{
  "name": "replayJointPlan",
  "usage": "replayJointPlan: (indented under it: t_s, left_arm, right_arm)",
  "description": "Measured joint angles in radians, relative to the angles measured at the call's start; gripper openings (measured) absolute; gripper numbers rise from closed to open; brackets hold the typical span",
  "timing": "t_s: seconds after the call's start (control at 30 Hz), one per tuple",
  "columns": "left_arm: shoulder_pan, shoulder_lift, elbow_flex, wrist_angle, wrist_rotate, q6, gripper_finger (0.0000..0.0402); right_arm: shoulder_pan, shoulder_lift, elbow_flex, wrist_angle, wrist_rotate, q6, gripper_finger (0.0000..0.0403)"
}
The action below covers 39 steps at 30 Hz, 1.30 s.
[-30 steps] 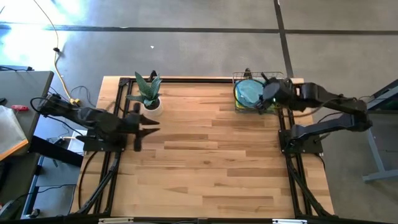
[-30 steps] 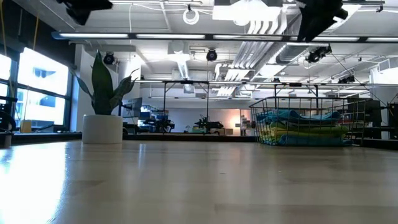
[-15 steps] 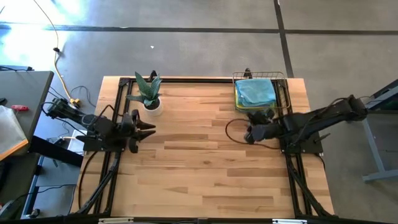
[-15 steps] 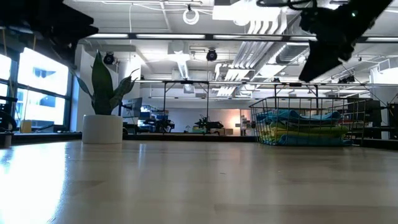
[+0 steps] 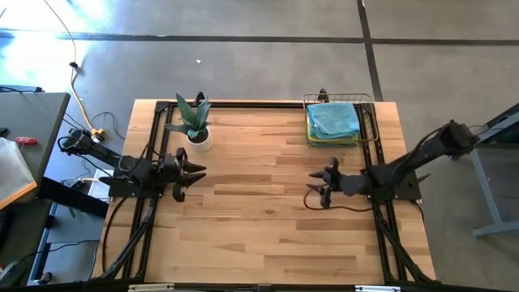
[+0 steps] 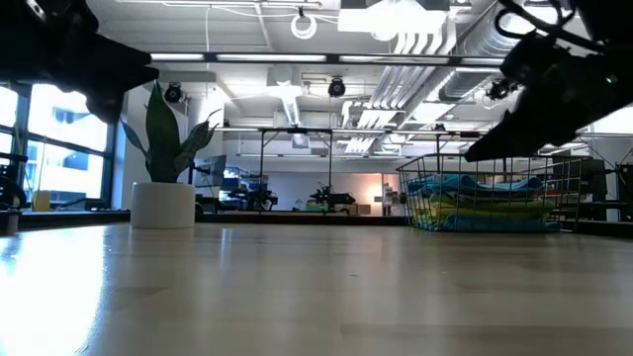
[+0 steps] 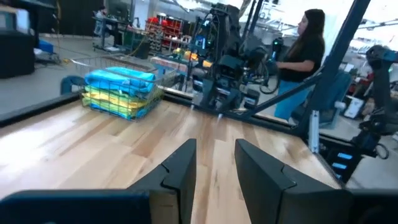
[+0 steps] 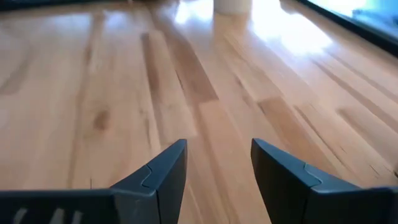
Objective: Fold microfiber towels
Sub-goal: Return to Home Position
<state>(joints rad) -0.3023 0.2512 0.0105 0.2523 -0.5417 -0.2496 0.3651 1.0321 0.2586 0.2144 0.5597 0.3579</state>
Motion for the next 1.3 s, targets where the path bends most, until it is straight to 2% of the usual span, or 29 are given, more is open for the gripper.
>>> replayJointPlan:
  t_s: [0.2,0.3,0.47,0.63,0.77,1.1,1.3]
  left_arm:
    - [0.001,0.003,0.001,0.000,-0.080,0.085,0.0101]
    - [0.001,0.003,0.001,0.000,-0.075,0.085,0.0101]
    - [0.001,0.006,0.001,-0.002,-0.068,0.086,0.0101]
    - [0.001,0.006,0.001,-0.002,-0.068,0.085,0.0101]
    - [0.001,0.006,0.001,-0.002,-0.068,0.085,0.0101]
    - [0.001,0.006,0.001,-0.005,-0.068,0.085,0.0102]
    - [0.001,0.006,0.001,-0.005,-0.068,0.086,0.0101]
  right_arm:
    - [0.005,0.000,-0.198,0.446,-0.025,-0.140,0.0171]
    - [0.005,0.001,-0.249,0.554,-0.071,-0.175,0.0171]
    - [0.004,-0.005,-0.250,0.536,-0.106,-0.195,0.0171]
    - [0.004,-0.006,-0.250,0.448,-0.071,0.000,0.0171]
    - [0.004,-0.006,-0.250,0.370,-0.072,0.084,0.0171]
    - [0.004,-0.008,-0.250,0.283,-0.076,0.071,0.0171]
    - [0.004,-0.155,-0.250,0.164,-0.080,0.069,0.0171]
